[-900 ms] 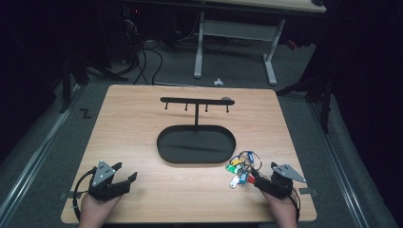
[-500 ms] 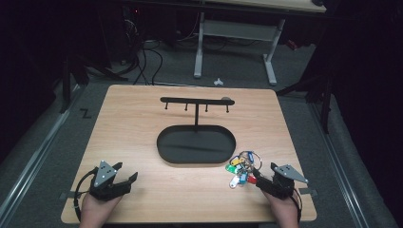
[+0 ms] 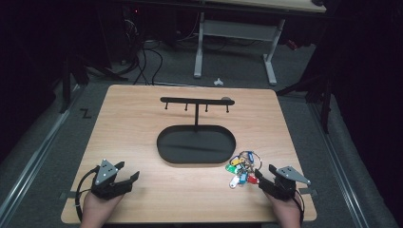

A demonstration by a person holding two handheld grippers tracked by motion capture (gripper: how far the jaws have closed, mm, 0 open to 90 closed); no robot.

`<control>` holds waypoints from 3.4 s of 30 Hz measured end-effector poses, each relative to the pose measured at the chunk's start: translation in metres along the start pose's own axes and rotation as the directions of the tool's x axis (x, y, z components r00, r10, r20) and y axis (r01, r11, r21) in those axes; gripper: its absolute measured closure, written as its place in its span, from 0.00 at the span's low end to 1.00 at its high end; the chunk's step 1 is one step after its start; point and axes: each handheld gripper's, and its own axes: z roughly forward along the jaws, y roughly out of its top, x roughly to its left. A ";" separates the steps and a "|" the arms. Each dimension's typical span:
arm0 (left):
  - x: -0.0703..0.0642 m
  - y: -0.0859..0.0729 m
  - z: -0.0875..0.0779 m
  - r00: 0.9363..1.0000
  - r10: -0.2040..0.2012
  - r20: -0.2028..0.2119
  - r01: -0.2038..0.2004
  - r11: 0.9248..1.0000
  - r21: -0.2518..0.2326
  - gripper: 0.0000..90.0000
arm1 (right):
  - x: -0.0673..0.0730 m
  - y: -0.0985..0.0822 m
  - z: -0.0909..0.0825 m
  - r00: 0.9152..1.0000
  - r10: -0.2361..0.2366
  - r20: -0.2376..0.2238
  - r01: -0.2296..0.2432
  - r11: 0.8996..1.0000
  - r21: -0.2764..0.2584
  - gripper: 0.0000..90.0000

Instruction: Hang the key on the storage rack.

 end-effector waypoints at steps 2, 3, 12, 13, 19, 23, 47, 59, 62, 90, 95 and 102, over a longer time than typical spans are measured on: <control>-0.001 0.002 0.003 1.000 0.005 0.006 -0.005 1.000 -0.001 0.35 | -0.001 -0.001 -0.003 1.000 -0.008 -0.007 0.008 1.000 0.008 0.45; -0.003 0.003 0.005 1.000 0.013 0.012 -0.013 1.000 0.003 0.35 | -0.001 -0.003 -0.006 1.000 -0.013 -0.011 0.013 1.000 0.013 0.47; -0.006 0.010 0.015 0.999 0.025 0.037 -0.025 1.000 0.007 0.35 | -0.002 -0.009 -0.013 1.000 -0.011 -0.017 0.012 0.998 0.059 0.54; -0.007 0.011 0.017 0.999 0.019 0.050 -0.019 1.000 0.002 0.36 | -0.002 -0.010 -0.013 1.000 -0.009 -0.023 0.011 0.997 0.071 0.55; -0.008 0.013 0.020 0.998 0.016 0.061 -0.017 1.000 0.004 0.36 | 0.000 -0.006 -0.017 0.998 -0.049 -0.031 0.053 0.991 0.124 0.59; -0.007 0.013 0.019 0.998 0.012 0.059 -0.012 1.000 -0.002 0.37 | -0.004 0.000 -0.019 0.999 -0.048 -0.017 0.050 0.986 0.159 0.59; -0.006 0.010 0.015 0.997 0.014 0.076 -0.015 1.000 0.005 0.37 | 0.001 0.075 0.043 0.960 -0.234 -0.152 0.278 0.743 0.609 0.39; -0.006 0.010 0.016 0.996 0.021 0.082 -0.022 1.000 0.009 0.38 | -0.013 0.107 0.085 0.949 -0.273 -0.157 0.301 0.646 0.702 0.47; -0.007 0.010 0.016 0.996 0.020 0.086 -0.021 1.000 0.013 0.38 | -0.013 0.116 0.097 0.937 -0.304 -0.173 0.332 0.621 0.710 0.54; -0.007 0.009 0.015 0.995 0.035 0.095 -0.036 0.999 0.007 0.38 | -0.010 0.120 0.135 0.933 -0.236 -0.272 0.352 0.441 0.826 0.95; -0.008 0.009 0.014 0.995 0.033 0.098 -0.034 0.999 0.005 0.38 | -0.004 0.111 0.121 0.936 -0.211 -0.282 0.349 0.441 0.827 0.95; -0.010 0.010 0.015 0.994 0.037 0.102 -0.038 0.999 0.005 0.38 | -0.002 0.104 0.109 0.934 -0.215 -0.286 0.355 0.465 0.811 0.94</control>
